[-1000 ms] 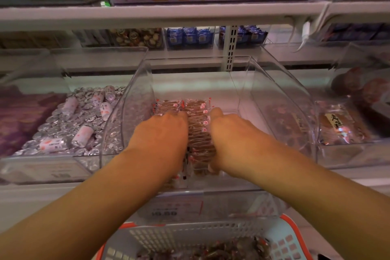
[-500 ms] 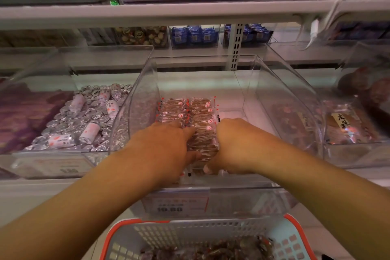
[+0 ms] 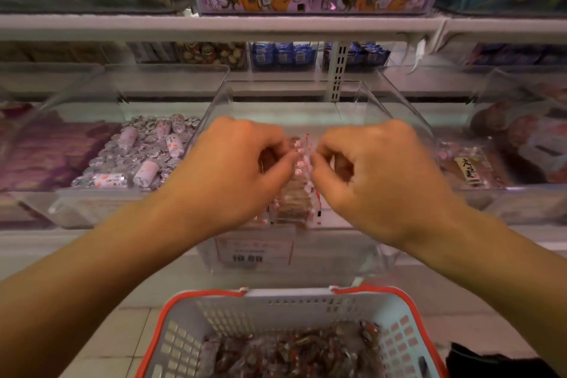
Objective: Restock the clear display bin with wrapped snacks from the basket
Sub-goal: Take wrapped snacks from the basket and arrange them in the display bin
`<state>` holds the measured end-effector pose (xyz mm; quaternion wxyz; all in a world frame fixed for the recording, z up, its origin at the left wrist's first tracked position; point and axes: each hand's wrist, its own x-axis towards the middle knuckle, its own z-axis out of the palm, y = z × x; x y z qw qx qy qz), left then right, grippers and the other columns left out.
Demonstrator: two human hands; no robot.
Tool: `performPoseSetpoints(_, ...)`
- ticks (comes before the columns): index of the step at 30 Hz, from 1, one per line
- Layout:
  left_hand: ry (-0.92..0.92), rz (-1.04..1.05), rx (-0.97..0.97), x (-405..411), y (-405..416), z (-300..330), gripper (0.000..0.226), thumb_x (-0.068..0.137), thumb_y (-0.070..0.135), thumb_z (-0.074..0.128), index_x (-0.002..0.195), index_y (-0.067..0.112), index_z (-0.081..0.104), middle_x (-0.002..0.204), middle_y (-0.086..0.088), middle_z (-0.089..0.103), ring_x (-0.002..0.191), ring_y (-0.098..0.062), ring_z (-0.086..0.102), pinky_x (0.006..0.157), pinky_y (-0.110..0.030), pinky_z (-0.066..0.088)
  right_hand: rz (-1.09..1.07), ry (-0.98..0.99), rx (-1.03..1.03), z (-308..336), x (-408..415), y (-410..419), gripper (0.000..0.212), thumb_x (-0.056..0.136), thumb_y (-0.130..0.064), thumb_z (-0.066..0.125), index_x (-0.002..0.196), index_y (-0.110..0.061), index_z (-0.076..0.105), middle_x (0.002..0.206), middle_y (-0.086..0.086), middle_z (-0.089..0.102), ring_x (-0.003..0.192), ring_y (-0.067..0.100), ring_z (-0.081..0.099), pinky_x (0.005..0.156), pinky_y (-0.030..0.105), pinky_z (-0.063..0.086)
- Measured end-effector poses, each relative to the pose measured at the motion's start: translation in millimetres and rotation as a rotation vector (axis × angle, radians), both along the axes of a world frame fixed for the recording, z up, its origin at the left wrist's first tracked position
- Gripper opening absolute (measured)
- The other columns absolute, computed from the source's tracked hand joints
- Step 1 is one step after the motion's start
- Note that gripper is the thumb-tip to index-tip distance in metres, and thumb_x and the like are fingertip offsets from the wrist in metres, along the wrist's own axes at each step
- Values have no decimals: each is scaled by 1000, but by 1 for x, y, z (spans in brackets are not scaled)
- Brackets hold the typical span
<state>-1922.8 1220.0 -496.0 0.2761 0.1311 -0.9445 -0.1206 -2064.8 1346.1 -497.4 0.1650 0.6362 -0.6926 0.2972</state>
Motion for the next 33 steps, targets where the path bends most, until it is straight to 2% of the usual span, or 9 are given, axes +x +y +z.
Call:
performPoseSetpoints(4, 96, -359, -511, 47, 33, -28, 26, 82, 19, 57, 66, 24, 38, 59, 0, 41, 53, -23, 43, 43, -31, 32, 395, 172, -25, -32, 17, 43, 22, 66, -20, 57, 60, -25, 37, 53, -6, 34, 46, 20, 30, 43, 29, 32)
performPoseSetpoints(6, -80, -468, -498, 61, 48, -66, 24, 76, 16, 64, 61, 18, 45, 59, -4, 47, 53, -29, 51, 41, -33, 39, 499, 282, 91, -64, 26, 55, 24, 62, -16, 63, 57, -20, 40, 50, 2, 40, 43, 27, 37, 42, 29, 32)
performPoseSetpoints(11, -925, -251, -157, 71, 76, -184, 32, 89, 47, 49, 96, 20, 65, 98, -5, 70, 91, -31, 66, 74, -34, 49, 569, 243, 552, -170, 67, 82, 11, 73, -25, 67, 69, -15, 61, 66, 8, 65, 58, 32, 63, 47, 31, 41)
performPoseSetpoints(15, -1181, 31, 321, 95, 97, -277, 43, 87, 48, 60, 117, 17, 61, 117, -8, 65, 104, -27, 61, 85, -33, 47, 214, -39, 1460, -259, 83, 116, 38, 91, -34, 64, 121, -11, 62, 107, 12, 68, 92, 28, 66, 74, 39, 57)
performPoseSetpoints(18, -1291, 212, 613, 116, 128, -333, 58, 87, 44, 66, 134, 14, 51, 132, -9, 58, 115, -26, 56, 98, -35, 47, 16, -221, 1738, -310, 81, 142, 56, 91, -39, 69, 133, -4, 55, 125, 13, 61, 110, 29, 61, 95, 41, 53)
performPoseSetpoints(22, -1403, 303, 750, 124, 163, -389, 63, 89, 51, 61, 137, 11, 52, 134, -10, 54, 121, -27, 53, 104, -36, 43, -366, -710, 1705, -367, 87, 155, 101, 81, -49, 77, 151, 0, 24, 149, 19, 43, 117, 33, 55, 80, 39, 54)
performPoseSetpoints(27, -1343, 443, 870, 121, 159, -405, 67, 98, 45, 49, 148, 3, 34, 145, -17, 44, 131, -31, 47, 111, -41, 36, -610, -853, 1466, -416, 116, 150, 143, 63, -49, 90, 156, -19, -14, 161, 24, -14, 138, 47, 34, 109, 41, 39)
performPoseSetpoints(30, -1385, 507, 825, 124, 150, -403, 67, 99, 44, 49, 150, 6, 28, 152, -15, 37, 139, -34, 36, 114, -51, 22, -531, -784, 1358, -428, 114, 144, 125, 63, -35, 93, 154, -23, 7, 155, 22, 15, 122, 42, 49, 93, 41, 50)
performPoseSetpoints(33, -1345, 537, 905, 123, 150, -405, 80, 81, 22, 77, 145, 5, 32, 139, -18, 48, 124, -36, 50, 103, -44, 44, -501, -934, 1358, -432, 104, 137, 107, 66, -29, 90, 147, -19, 21, 125, 16, 53, 102, 33, 61, 73, 38, 53)
